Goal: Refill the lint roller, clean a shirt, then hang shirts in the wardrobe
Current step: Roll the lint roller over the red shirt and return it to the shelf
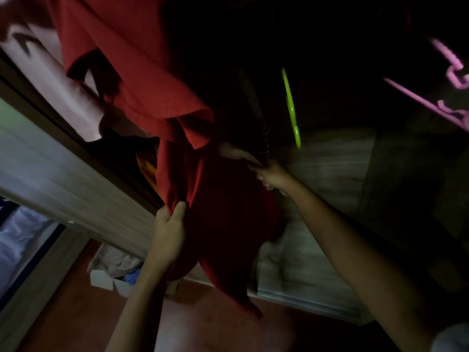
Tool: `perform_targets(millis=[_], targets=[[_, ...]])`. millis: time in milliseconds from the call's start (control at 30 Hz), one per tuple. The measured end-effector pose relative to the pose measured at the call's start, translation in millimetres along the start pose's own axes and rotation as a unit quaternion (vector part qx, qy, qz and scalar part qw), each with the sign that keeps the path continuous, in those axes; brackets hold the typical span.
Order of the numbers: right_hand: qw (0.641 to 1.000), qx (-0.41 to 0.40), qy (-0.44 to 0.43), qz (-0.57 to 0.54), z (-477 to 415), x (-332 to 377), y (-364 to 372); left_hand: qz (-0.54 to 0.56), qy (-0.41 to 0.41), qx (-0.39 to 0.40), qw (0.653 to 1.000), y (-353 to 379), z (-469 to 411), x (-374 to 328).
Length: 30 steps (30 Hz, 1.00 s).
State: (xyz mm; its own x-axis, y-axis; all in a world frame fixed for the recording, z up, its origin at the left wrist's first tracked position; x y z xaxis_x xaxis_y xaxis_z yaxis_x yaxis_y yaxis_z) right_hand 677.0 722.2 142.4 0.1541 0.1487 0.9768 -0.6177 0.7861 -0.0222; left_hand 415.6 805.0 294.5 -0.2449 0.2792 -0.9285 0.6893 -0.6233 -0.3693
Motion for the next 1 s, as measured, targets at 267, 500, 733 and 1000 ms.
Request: perform_targets(millis=[267,500,733,1000], targets=[[0.954,0.214,0.073,0.196,47,-134,45,-0.002,-0.022,-0.007,1.000,4,0,7],[0.945,0.243,-0.004,0.221,72,-90,36,-0.003,-0.010,0.010,1.000,12,5,3],[0.983,0.044,-0.169,0.057,92,36,-6,-0.027,-0.006,-0.016,0.999,9,0,13],[0.982,-0.028,-0.184,0.009,127,42,10,-0.004,-0.006,0.033,0.999,13,-12,27]])
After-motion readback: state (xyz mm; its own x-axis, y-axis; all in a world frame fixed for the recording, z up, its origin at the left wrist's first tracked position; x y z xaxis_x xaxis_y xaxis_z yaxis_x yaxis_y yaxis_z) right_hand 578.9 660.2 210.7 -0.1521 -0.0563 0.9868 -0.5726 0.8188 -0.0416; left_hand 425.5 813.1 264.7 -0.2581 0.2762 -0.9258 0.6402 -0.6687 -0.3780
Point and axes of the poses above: each hand's wrist, its own z-axis away from the middle knuckle, its own y-axis out of the palm, x = y × z, the point moved 7 cm from there along -z, towards the middle knuckle, and after that the axes turned 1 degree about y, right-handed, at the moved point
